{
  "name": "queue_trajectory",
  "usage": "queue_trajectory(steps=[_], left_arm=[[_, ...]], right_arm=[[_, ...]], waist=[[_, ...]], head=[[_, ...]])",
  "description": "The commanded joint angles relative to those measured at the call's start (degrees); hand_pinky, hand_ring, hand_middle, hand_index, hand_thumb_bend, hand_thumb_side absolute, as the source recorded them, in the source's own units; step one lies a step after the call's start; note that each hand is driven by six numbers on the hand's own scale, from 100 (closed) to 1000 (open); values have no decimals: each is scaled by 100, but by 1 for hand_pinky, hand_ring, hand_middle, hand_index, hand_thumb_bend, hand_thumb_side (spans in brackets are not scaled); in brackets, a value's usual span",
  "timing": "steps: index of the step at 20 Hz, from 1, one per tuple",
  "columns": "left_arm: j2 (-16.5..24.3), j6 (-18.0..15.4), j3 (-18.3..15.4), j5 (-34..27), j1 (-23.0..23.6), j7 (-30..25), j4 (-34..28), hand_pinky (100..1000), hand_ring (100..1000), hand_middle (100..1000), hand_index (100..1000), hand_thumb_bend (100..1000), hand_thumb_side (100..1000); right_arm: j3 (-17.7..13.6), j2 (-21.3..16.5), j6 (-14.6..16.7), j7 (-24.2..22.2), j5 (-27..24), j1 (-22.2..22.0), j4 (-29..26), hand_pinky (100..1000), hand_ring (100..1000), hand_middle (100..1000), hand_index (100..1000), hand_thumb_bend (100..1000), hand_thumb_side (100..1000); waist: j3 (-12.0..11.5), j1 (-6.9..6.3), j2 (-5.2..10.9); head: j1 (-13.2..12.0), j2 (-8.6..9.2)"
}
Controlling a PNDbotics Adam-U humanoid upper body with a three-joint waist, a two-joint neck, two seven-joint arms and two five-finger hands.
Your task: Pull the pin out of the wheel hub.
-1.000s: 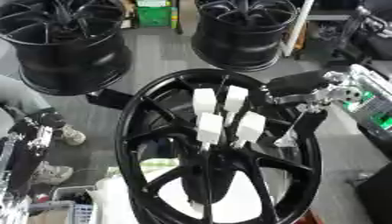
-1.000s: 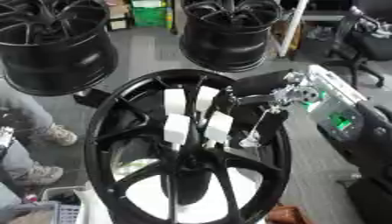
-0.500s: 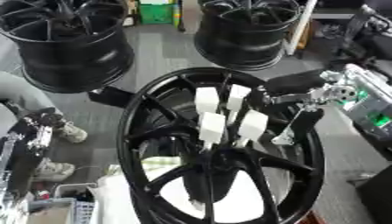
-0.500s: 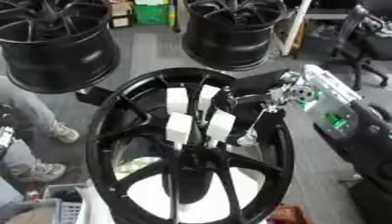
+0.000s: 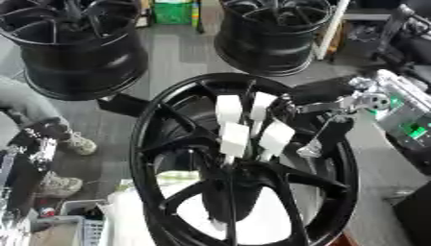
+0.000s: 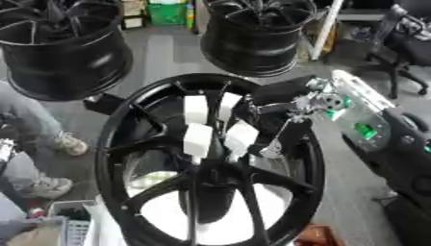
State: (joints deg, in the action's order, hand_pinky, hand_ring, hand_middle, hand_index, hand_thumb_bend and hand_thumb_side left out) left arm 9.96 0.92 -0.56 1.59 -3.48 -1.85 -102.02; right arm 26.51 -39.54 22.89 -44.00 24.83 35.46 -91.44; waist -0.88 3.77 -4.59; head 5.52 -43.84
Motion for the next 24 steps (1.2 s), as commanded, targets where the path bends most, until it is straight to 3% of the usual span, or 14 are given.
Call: queue_trajectory(steps=[1, 7, 16, 24], left_arm=[[17, -12, 2, -4, -58, -16, -105, 756, 721, 668, 792, 175, 593], [15, -12, 3, -3, -61, -16, -105, 756, 721, 668, 791, 176, 592], [16, -10, -3, -2, -50, -11, -100, 756, 720, 667, 791, 177, 592], [26, -8, -10, 0, -35, -8, -96, 756, 719, 666, 792, 177, 592]], right_arm=[[-55, -81, 89, -25, 26, 118, -12, 683, 626, 681, 790, 139, 221], [-72, -78, 111, 116, -4, 151, -60, 649, 582, 584, 699, 128, 214], [-131, -80, 58, 751, -304, 235, -282, 617, 504, 395, 492, 108, 220], [-339, -241, -354, 1046, -1005, 354, -736, 604, 475, 353, 452, 107, 225]], waist=[[-5, -15, 45], [1, -20, 44], [23, -24, 49], [69, -16, 69]], head=[[6, -28], [6, -28], [9, -28], [-9, -28]])
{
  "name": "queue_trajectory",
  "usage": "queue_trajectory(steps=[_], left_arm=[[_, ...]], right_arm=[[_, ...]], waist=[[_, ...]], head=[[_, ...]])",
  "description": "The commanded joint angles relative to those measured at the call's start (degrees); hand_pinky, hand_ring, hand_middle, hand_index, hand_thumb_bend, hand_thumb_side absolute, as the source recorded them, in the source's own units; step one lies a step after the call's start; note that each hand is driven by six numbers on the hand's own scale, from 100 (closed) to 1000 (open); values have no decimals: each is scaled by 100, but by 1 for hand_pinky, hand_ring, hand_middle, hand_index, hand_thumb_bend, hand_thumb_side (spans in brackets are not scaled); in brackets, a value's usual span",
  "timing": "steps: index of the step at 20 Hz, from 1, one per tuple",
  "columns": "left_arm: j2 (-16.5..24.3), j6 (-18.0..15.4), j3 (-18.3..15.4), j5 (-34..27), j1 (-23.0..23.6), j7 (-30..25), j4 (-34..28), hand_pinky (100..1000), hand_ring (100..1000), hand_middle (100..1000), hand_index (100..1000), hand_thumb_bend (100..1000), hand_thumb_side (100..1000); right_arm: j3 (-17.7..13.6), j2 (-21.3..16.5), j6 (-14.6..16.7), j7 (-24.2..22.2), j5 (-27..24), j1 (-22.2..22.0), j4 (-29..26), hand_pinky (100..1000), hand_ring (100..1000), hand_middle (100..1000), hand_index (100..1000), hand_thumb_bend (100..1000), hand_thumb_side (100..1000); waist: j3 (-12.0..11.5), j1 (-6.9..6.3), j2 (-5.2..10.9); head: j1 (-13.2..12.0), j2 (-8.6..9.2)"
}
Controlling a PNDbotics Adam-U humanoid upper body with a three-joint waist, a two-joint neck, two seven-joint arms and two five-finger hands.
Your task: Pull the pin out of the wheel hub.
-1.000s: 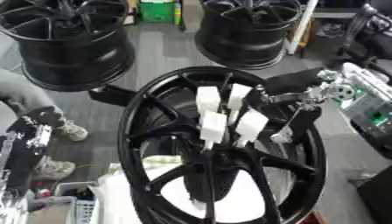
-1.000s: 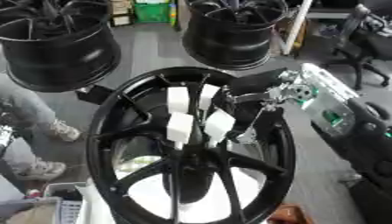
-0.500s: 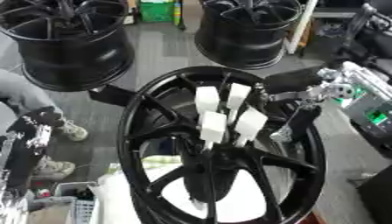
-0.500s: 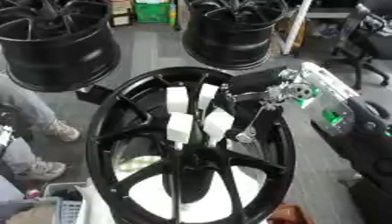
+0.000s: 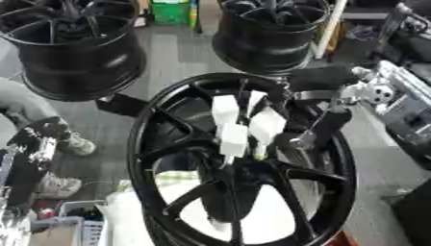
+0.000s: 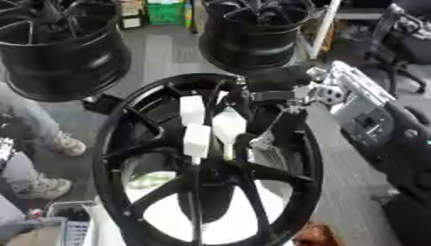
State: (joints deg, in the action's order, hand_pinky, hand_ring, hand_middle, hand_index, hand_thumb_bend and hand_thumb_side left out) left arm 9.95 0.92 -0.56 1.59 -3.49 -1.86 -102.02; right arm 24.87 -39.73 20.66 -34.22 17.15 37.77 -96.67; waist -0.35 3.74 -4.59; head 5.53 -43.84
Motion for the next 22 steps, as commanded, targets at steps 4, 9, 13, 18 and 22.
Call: queue_trajectory(steps=[4, 9, 13, 18, 22], left_arm=[[35, -8, -15, 1, -27, -7, -93, 756, 718, 666, 792, 177, 592], [52, -6, -33, 7, -12, 9, -91, 756, 718, 665, 792, 176, 593], [67, -3, -57, 18, 0, 33, -90, 756, 718, 665, 792, 176, 593], [65, -2, -83, 26, -6, 60, -91, 756, 718, 665, 792, 176, 593], [74, -2, -121, 37, -4, 100, -98, 756, 717, 665, 792, 176, 593]], right_arm=[[-393, -389, -356, 126, -572, 177, -439, 604, 473, 350, 450, 120, 232], [-889, -788, -581, 443, -1029, 22, -746, 601, 466, 345, 446, 135, 237], [-1566, -1146, -699, 1046, -1301, -437, -1002, 599, 460, 341, 444, 150, 242], [-2475, -1299, -853, 1930, -1354, -1245, -1072, 598, 456, 338, 442, 157, 252], [-3175, -1202, -999, 2608, -1087, -2009, -943, 597, 454, 335, 438, 163, 244]], waist=[[47, -9, 81], [100, 8, 86], [163, 28, 78], [238, 34, 65], [304, 31, 52]], head=[[-25, -28], [-66, -28], [-111, -28], [-176, -28], [-235, -28]])
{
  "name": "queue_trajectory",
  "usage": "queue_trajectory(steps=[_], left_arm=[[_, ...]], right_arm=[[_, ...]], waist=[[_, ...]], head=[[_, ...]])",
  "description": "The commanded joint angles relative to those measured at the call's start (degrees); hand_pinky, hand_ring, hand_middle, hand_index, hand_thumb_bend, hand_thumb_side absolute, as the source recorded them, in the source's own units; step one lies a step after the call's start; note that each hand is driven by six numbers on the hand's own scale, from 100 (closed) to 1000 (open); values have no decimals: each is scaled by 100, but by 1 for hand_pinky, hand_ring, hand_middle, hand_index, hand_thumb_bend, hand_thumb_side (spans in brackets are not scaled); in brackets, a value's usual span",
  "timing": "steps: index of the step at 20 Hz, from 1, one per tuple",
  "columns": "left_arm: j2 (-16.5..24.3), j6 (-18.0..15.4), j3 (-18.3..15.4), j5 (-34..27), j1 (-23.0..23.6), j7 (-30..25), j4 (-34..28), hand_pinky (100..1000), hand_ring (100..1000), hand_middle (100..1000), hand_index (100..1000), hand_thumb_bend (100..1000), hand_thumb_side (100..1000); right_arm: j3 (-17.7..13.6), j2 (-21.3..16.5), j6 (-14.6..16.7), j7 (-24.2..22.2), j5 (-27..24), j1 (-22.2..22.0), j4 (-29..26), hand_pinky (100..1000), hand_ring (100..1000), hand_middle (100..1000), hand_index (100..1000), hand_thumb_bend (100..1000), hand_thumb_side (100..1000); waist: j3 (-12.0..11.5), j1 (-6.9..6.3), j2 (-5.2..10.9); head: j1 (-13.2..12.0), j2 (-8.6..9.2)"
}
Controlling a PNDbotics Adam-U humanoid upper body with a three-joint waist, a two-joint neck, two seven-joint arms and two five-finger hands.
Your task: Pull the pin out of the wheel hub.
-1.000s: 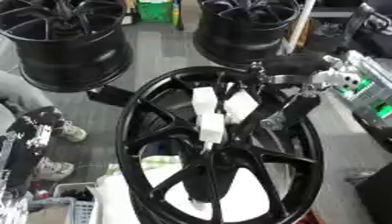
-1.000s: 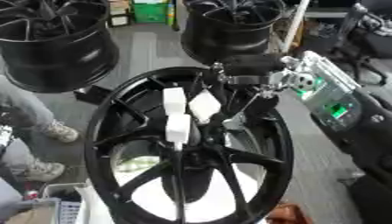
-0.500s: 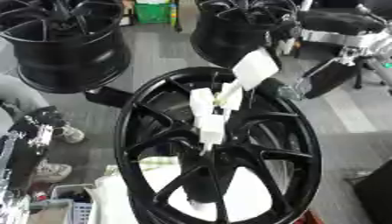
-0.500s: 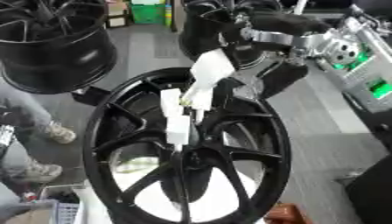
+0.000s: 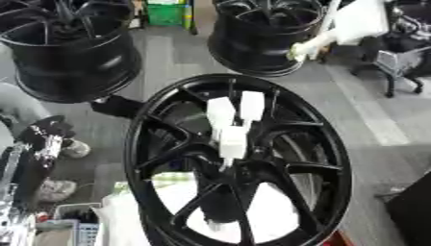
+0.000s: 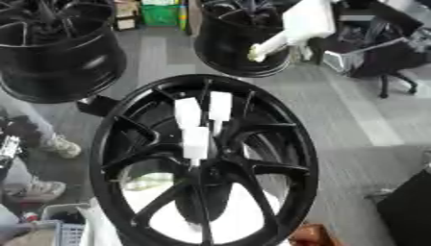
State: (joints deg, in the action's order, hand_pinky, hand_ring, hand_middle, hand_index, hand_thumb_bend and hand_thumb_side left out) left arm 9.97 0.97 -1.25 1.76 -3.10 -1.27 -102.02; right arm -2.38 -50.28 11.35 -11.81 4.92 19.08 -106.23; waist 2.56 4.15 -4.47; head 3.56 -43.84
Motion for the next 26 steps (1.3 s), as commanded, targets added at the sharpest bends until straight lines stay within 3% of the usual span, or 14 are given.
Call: queue_trajectory(steps=[1, 5, 10, 12, 13, 15, 17, 19, 22, 26], left_arm=[[75, -7, -61, 22, -44, 50, -100, 756, 718, 665, 792, 175, 592], [79, -7, -90, 30, -53, 80, -108, 756, 717, 665, 792, 176, 592], [66, -3, -124, 40, -60, 119, -115, 757, 717, 665, 791, 176, 592], [77, -1, -135, 45, -58, 129, -115, 757, 717, 665, 792, 175, 592], [89, 0, -137, 47, -57, 134, -114, 757, 717, 665, 792, 176, 592], [104, 0, -134, 47, -56, 135, -110, 756, 717, 665, 792, 175, 591], [96, -1, -126, 43, -65, 129, -106, 757, 718, 666, 792, 175, 591], [84, -2, -118, 41, -68, 119, -103, 757, 718, 666, 792, 174, 592], [77, -3, -126, 45, -56, 123, -100, 757, 717, 666, 792, 174, 592], [71, -5, -128, 43, -59, 132, -104, 757, 717, 666, 792, 173, 592]], right_arm=[[-630, -79, -113, 538, 213, -350, 79, 596, 453, 334, 438, 164, 242], [-1318, 304, -324, 1216, 606, -1050, 339, 594, 450, 336, 440, 144, 222], [-2251, 1266, -932, 2426, 1312, -1842, 645, 599, 452, 352, 457, 150, 194], [-2507, 1667, -1205, 2838, 1574, -2126, 776, 618, 476, 415, 522, 187, 199], [-2607, 1875, -1350, 3036, 1696, -2269, 848, 642, 520, 502, 632, 219, 222], [-2704, 2199, -1572, 3348, 1859, -2465, 963, 695, 619, 649, 796, 292, 279], [-2780, 2489, -1748, 3647, 1881, -2560, 1054, 732, 688, 758, 881, 411, 368], [-2829, 2710, -1872, 4036, 1766, -2595, 1101, 734, 692, 780, 889, 469, 416], [-2810, 2879, -1960, 4563, 1590, -2589, 1112, 730, 690, 781, 884, 483, 429], [-2708, 2943, -2004, 4806, 1483, -2534, 1084, 722, 682, 771, 875, 466, 423]], waist=[[33, -11, 38], [72, -11, 25], [85, -10, 2], [102, -10, 0], [117, -9, 3], [140, -8, 17], [155, -9, 30], [154, -16, 36], [135, -42, 35], [121, -69, 24]], head=[[-55, -28], [-53, -28], [-11, -28], [-25, -28], [-24, -28], [-8, -28], [13, -28], [19, -28], [26, -28], [40, -28]])
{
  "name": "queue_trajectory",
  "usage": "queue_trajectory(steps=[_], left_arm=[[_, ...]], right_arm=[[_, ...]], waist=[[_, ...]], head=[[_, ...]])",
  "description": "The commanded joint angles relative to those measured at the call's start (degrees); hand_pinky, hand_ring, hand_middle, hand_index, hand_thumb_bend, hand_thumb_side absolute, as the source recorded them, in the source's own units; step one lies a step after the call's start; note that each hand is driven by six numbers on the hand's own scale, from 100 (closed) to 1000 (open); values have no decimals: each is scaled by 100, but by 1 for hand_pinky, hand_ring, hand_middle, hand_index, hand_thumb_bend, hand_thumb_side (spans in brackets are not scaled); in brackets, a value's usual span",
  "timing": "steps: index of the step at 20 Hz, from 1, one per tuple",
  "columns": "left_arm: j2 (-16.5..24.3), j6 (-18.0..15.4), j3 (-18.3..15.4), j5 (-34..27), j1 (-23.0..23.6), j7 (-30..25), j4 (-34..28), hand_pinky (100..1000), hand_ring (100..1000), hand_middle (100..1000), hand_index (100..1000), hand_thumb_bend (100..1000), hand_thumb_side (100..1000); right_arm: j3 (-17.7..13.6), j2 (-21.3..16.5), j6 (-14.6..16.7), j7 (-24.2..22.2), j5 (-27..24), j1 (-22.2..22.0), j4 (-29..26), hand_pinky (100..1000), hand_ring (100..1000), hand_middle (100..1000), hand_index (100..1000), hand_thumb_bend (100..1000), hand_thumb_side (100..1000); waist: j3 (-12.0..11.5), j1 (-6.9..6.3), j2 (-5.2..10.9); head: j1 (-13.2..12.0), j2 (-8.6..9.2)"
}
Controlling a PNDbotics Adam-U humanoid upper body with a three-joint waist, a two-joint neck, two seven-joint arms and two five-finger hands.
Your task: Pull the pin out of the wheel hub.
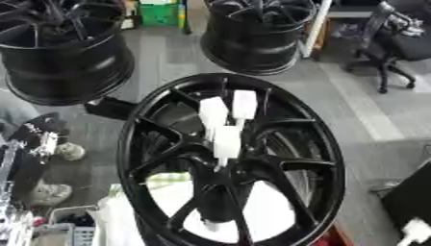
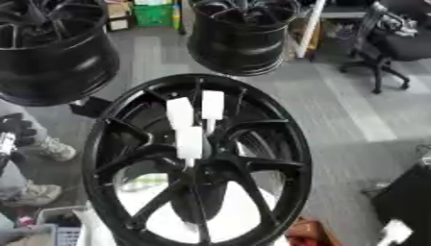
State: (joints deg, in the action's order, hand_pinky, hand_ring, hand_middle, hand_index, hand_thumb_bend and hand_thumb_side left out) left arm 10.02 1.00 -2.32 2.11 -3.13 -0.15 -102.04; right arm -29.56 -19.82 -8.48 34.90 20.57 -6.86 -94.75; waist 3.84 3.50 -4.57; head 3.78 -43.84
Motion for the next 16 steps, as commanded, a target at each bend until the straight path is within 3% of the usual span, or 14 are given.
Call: queue_trajectory(steps=[1, 9, 11, 12, 13, 16], left_arm=[[62, -7, -17, 7, -60, 16, -101, 757, 718, 666, 792, 173, 592], [46, -4, -15, 5, -55, 12, -97, 757, 718, 666, 792, 171, 595], [45, -4, -18, 4, -56, 14, -97, 757, 718, 666, 791, 171, 593], [44, -3, -18, 3, -56, 15, -97, 757, 718, 666, 791, 173, 590], [42, -3, -18, 1, -55, 15, -97, 757, 718, 666, 791, 171, 593], [34, 0, -13, 0, -54, 10, -92, 757, 718, 666, 791, 171, 593]], right_arm=[[31, -97, -20, 125, -89, 75, -80, 721, 680, 770, 872, 464, 421], [151, -23, 38, -27, -186, 118, -210, 711, 664, 753, 861, 458, 403], [192, 10, 82, -86, -253, 126, -234, 709, 660, 749, 854, 415, 394], [218, 30, 120, -123, -302, 131, -250, 708, 657, 745, 850, 438, 377], [243, 48, 168, -162, -359, 131, -266, 705, 653, 739, 847, 394, 380], [393, 113, 384, -376, -632, 112, -319, 702, 644, 725, 834, 379, 368]], waist=[[-7, -6, 31], [-26, -6, 22], [-31, -8, 21], [-33, -9, 20], [-33, -10, 20], [-33, -13, 14]], head=[[18, -28], [12, -28], [9, -28], [11, -28], [10, -28], [12, -28]])
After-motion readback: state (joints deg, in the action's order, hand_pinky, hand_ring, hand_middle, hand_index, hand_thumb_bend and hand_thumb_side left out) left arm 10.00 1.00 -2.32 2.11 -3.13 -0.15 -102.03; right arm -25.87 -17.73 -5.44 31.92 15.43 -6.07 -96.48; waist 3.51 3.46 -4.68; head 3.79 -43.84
